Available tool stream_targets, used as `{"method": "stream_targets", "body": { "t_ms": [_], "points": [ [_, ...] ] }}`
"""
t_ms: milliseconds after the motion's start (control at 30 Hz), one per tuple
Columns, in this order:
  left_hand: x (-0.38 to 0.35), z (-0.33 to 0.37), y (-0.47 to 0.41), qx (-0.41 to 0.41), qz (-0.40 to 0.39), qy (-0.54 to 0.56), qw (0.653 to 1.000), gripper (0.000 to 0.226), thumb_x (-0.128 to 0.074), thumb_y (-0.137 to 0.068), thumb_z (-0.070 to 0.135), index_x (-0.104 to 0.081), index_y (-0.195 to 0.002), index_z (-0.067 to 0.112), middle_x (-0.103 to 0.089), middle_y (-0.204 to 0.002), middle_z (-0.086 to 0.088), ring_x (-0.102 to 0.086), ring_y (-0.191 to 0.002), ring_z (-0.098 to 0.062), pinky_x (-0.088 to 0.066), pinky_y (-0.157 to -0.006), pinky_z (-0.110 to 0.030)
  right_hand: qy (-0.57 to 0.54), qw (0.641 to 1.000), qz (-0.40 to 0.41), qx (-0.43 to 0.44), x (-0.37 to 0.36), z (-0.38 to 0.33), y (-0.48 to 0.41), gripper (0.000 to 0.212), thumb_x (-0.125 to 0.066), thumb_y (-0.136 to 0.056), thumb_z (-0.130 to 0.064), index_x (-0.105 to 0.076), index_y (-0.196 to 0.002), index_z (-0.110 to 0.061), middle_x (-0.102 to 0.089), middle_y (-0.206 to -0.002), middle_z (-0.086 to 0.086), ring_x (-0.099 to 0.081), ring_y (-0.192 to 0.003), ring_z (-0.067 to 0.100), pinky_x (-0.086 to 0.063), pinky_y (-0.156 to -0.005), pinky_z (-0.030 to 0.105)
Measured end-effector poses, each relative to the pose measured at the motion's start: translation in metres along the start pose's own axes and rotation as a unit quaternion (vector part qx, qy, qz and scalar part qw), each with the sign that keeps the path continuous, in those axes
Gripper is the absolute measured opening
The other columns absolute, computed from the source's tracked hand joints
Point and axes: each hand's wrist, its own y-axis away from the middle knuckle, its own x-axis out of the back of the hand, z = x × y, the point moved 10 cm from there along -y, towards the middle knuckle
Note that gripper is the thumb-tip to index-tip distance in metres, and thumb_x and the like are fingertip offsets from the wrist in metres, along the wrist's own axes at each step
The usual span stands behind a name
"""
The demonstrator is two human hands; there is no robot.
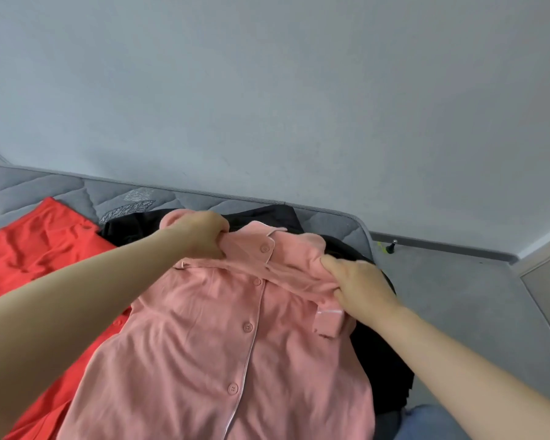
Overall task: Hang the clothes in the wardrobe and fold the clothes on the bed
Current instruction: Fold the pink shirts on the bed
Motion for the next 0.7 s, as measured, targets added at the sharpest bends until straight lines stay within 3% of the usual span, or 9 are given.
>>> {"method": "stream_targets", "body": {
  "t_ms": [133,200,267,333,400,467,567,633,700],
  "points": [
    [0.063,0.024,0.061,-0.124,0.297,-0.01,0.947,0.023,-0.046,-0.074,0.032,-0.053,-0.075,0.01,-0.058,-0.062,-0.007,-0.057,-0.057,-0.032,-0.038,-0.059,-0.033,0.012,0.982,0.186,-0.03,0.049,0.003,0.016,0.028,-0.052,-0.068,0.007,-0.062,-0.088,-0.009,-0.066,-0.074,0.006,-0.048,-0.053,0.032,-0.047,-0.05,0.042],
    [0.067,0.042,0.103,-0.191,0.359,-0.015,0.913,0.017,-0.045,-0.068,0.024,-0.05,-0.068,0.008,-0.052,-0.056,-0.006,-0.052,-0.047,-0.029,-0.044,-0.056,-0.034,0.01,0.972,0.234,-0.016,0.058,-0.008,0.035,0.029,-0.057,-0.064,0.01,-0.065,-0.084,-0.009,-0.066,-0.072,0.004,-0.045,-0.048,0.03,-0.044,-0.045,0.037],
    [0.043,0.048,0.127,-0.192,0.334,-0.03,0.922,0.011,-0.056,-0.058,0.013,-0.051,-0.067,0.01,-0.052,-0.057,-0.004,-0.053,-0.047,-0.027,-0.044,-0.054,-0.033,-0.001,0.981,0.196,0.01,0.043,-0.022,0.051,0.034,-0.044,-0.073,0.0,-0.067,-0.094,-0.013,-0.068,-0.085,0.0,-0.047,-0.053,0.03,-0.045,-0.047,0.037],
    [-0.007,0.044,0.143,-0.159,0.232,-0.041,0.959,0.027,-0.072,-0.049,0.013,-0.056,-0.071,0.012,-0.056,-0.065,-0.003,-0.059,-0.055,-0.027,-0.047,-0.055,-0.034,-0.024,0.997,0.056,0.046,-0.001,-0.039,0.075,0.046,-0.032,-0.079,-0.01,-0.06,-0.112,-0.021,-0.065,-0.103,-0.005,-0.055,-0.071,0.033,-0.05,-0.061,0.041],
    [-0.067,0.027,0.159,-0.101,0.087,-0.025,0.991,0.043,-0.08,-0.055,0.033,-0.062,-0.09,0.017,-0.058,-0.089,-0.001,-0.062,-0.081,-0.026,-0.05,-0.069,-0.035,-0.036,0.99,-0.11,0.083,-0.059,-0.06,0.111,0.046,-0.041,-0.08,-0.01,-0.049,-0.123,-0.024,-0.056,-0.117,-0.006,-0.059,-0.095,0.032,-0.049,-0.079,0.04],
    [-0.109,0.011,0.177,-0.042,0.021,-0.005,0.999,0.069,-0.074,-0.058,0.059,-0.058,-0.113,0.021,-0.05,-0.115,0.003,-0.054,-0.106,-0.022,-0.047,-0.087,-0.036,-0.085,0.973,-0.204,0.064,-0.1,-0.069,0.142,0.058,-0.057,-0.082,-0.026,-0.041,-0.138,-0.024,-0.042,-0.14,-0.006,-0.052,-0.121,0.022,-0.045,-0.095,0.034],
    [-0.126,-0.006,0.187,0.033,0.035,0.011,0.999,0.116,-0.076,-0.047,0.067,-0.034,-0.145,0.021,-0.033,-0.142,-0.001,-0.039,-0.129,-0.028,-0.04,-0.101,-0.041,-0.201,0.959,-0.193,-0.053,-0.118,-0.065,0.151,0.087,-0.07,-0.073,-0.054,-0.034,-0.147,-0.024,-0.029,-0.15,-0.01,-0.043,-0.13,0.011,-0.04,-0.104,0.027],
    [-0.129,-0.007,0.184,0.068,0.027,0.054,0.996,0.132,-0.08,-0.048,0.063,-0.01,-0.153,0.026,-0.02,-0.152,-0.002,-0.026,-0.138,-0.031,-0.03,-0.109,-0.046,-0.283,0.94,-0.131,-0.136,-0.112,-0.059,0.145,0.087,-0.075,-0.069,-0.056,-0.041,-0.141,-0.022,-0.049,-0.126,-0.015,-0.052,-0.108,-0.004,-0.043,-0.087,0.008],
    [-0.127,-0.002,0.177,0.079,0.028,0.092,0.992,0.133,-0.083,-0.052,0.056,-0.006,-0.154,0.02,-0.027,-0.149,-0.005,-0.028,-0.137,-0.031,-0.027,-0.111,-0.045,-0.398,0.884,-0.105,-0.223,-0.113,-0.053,0.142,0.083,-0.08,-0.069,-0.05,-0.045,-0.138,-0.019,-0.053,-0.105,-0.019,-0.052,-0.087,-0.01,-0.04,-0.067,0.001]
  ]
}}
